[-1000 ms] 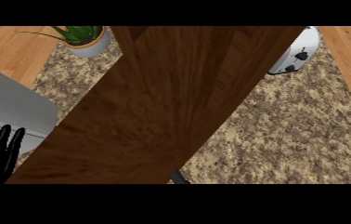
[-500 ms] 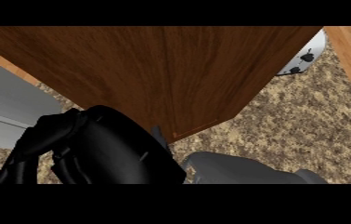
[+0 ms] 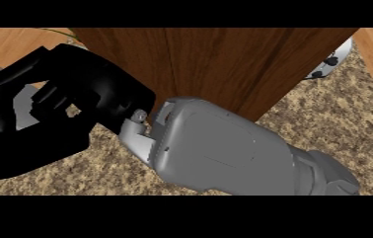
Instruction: Pick up the wine, place it into the cabinet and close the cabinet
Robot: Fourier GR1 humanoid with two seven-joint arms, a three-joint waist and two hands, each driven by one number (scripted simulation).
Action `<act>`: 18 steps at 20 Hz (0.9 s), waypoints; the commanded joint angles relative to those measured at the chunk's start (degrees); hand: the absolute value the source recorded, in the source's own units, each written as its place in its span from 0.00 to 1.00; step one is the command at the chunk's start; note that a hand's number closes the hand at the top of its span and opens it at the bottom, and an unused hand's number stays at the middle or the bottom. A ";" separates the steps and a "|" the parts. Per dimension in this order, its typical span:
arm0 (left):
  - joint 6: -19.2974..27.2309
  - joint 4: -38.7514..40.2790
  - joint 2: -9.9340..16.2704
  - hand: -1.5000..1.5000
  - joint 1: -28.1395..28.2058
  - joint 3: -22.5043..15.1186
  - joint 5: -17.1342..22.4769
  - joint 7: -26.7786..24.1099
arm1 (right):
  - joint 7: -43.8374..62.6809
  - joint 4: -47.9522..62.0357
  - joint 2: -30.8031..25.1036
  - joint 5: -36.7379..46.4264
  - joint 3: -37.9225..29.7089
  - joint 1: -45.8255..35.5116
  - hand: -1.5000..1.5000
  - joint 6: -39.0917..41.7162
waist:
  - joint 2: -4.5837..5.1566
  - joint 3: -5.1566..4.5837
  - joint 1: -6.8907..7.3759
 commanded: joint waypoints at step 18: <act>-3.65 0.88 2.68 0.00 0.42 9.10 5.18 5.50 | -20.99 36.25 -5.96 -3.93 -10.83 -4.49 1.00 15.80 | -0.16 0.15 -2.96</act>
